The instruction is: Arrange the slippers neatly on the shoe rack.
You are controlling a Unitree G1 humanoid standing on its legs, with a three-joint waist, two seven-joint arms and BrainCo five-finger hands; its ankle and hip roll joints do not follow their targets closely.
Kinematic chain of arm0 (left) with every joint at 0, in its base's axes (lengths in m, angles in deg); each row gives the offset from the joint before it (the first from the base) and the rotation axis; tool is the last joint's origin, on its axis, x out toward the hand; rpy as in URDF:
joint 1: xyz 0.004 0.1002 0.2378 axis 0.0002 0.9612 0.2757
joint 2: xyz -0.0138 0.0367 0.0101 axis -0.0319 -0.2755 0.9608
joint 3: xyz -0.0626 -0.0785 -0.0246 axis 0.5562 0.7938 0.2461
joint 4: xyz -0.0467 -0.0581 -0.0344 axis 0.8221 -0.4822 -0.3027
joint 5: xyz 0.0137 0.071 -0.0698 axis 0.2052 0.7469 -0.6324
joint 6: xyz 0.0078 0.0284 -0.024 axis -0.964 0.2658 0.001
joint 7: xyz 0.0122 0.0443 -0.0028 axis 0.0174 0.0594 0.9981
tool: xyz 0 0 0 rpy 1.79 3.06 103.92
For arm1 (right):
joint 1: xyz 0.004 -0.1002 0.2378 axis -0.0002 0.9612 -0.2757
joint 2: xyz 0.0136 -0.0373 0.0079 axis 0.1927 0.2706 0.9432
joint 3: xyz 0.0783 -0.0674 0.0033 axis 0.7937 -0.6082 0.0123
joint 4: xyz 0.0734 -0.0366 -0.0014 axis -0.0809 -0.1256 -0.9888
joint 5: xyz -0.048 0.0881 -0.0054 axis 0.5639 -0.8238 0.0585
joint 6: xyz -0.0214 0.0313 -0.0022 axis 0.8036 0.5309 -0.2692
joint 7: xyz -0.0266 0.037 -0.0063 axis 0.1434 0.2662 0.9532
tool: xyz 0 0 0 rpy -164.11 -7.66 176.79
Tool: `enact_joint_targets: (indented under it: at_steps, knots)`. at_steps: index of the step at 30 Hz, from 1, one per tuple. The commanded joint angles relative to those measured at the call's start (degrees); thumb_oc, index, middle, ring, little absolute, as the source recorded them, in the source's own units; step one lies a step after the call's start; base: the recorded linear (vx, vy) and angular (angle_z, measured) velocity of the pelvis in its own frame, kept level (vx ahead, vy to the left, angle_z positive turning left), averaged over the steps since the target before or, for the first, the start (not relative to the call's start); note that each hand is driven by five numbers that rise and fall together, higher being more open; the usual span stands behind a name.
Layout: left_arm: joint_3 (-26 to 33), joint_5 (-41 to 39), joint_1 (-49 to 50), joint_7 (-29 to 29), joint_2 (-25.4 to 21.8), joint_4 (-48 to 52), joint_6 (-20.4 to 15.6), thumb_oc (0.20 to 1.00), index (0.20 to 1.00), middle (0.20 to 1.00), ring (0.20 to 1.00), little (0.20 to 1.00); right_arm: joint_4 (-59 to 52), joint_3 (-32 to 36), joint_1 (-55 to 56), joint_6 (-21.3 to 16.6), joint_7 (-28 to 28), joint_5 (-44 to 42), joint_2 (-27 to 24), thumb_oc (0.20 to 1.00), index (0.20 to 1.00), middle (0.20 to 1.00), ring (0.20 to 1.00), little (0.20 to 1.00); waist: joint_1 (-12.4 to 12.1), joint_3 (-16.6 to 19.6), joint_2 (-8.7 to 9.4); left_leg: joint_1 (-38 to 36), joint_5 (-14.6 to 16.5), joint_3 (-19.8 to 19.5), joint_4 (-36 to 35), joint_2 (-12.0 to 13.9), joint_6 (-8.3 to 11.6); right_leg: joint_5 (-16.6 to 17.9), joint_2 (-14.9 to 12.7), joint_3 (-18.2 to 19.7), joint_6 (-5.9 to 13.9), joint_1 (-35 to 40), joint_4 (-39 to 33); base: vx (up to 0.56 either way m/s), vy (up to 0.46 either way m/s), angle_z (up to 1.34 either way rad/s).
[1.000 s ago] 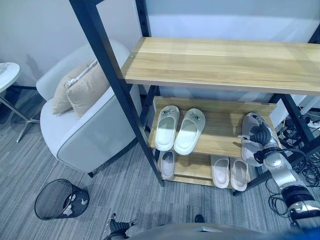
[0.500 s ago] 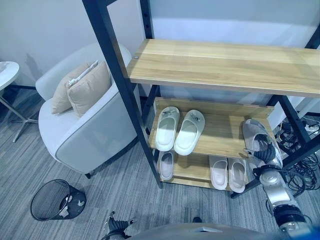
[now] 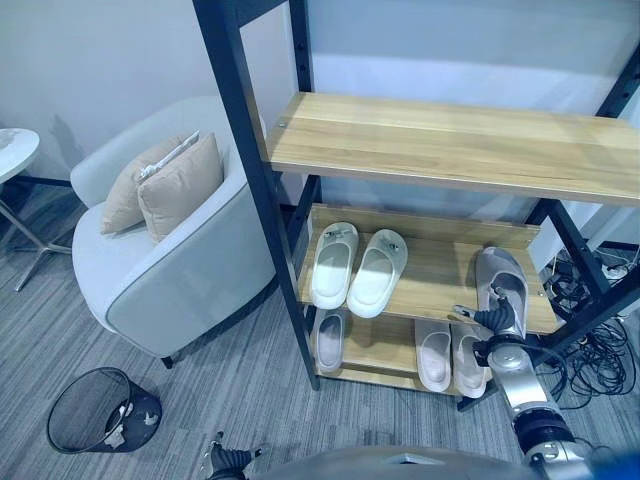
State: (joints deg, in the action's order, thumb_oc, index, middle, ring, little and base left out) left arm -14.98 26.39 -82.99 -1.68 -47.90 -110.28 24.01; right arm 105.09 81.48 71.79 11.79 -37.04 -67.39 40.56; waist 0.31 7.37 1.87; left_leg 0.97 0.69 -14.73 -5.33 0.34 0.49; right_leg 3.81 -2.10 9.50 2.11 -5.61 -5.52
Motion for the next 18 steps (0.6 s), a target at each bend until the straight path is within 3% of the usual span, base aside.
enact_joint_targets:
  at_steps: [1, 18]
  knots:
    - [-1.50, 0.29, -1.28, 0.41, 4.00, -5.89, -1.04, 1.000, 1.000, 1.000, 1.000, 1.000, 0.21, 0.16, -1.82, -3.82, -1.95, -1.91, 0.32, 1.000, 1.000, 1.000, 1.000, 1.000, -1.96, -0.49, 1.30, 1.39, -2.25, 2.41, 0.33, -0.36, -1.69, -0.81, -2.43, -3.28, 0.40, 2.28, 0.52, 0.00, 0.000, 0.00]
    - [-2.64, 1.76, -2.22, 0.68, 3.97, -6.93, -0.61, 1.000, 1.000, 1.000, 1.000, 1.000, 5.88, -8.97, -5.73, -12.14, -12.50, -4.07, -0.51, 1.000, 1.000, 1.000, 1.000, 1.000, -2.77, -0.75, 1.86, 0.97, -2.18, 2.16, 0.33, -0.55, -2.01, -0.86, -2.40, -3.62, 0.20, 2.90, 0.52, 0.00, 0.000, 0.01]
